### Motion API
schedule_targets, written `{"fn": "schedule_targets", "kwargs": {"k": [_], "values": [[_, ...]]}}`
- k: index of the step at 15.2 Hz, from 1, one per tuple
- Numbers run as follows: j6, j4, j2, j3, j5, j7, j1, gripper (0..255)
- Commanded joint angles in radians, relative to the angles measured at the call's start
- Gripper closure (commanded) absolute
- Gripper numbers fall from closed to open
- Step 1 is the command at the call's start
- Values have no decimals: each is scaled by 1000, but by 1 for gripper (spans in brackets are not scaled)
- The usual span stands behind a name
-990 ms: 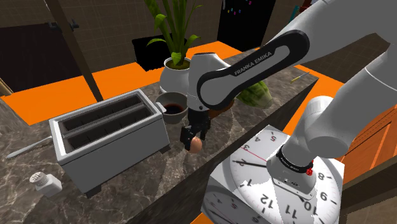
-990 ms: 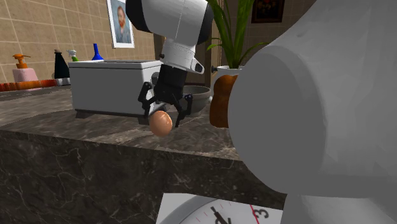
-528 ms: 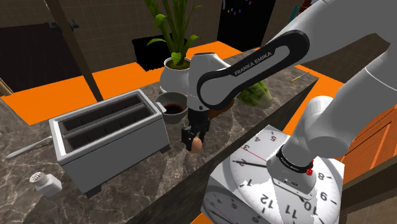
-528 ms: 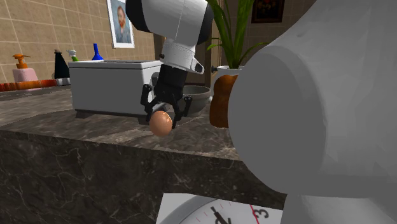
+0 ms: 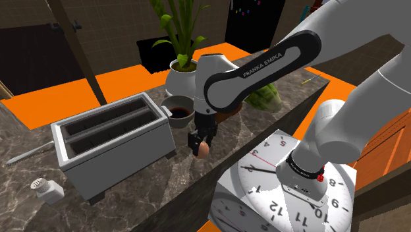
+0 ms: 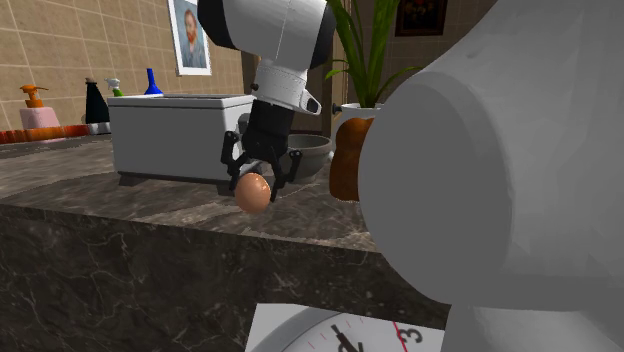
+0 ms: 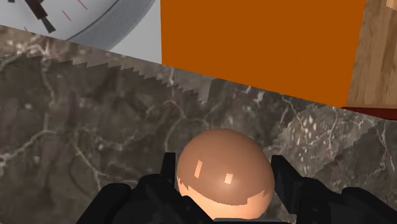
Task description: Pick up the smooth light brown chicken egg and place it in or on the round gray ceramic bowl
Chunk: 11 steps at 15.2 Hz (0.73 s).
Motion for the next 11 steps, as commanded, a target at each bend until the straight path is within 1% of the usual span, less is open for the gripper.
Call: {"fn": "schedule_targets", "kwargs": {"k": [1,11], "values": [[-23,6,-17,-2,-4,8,-1,255],[-171,67,-108,-19,-32,52,-9,255]]}}
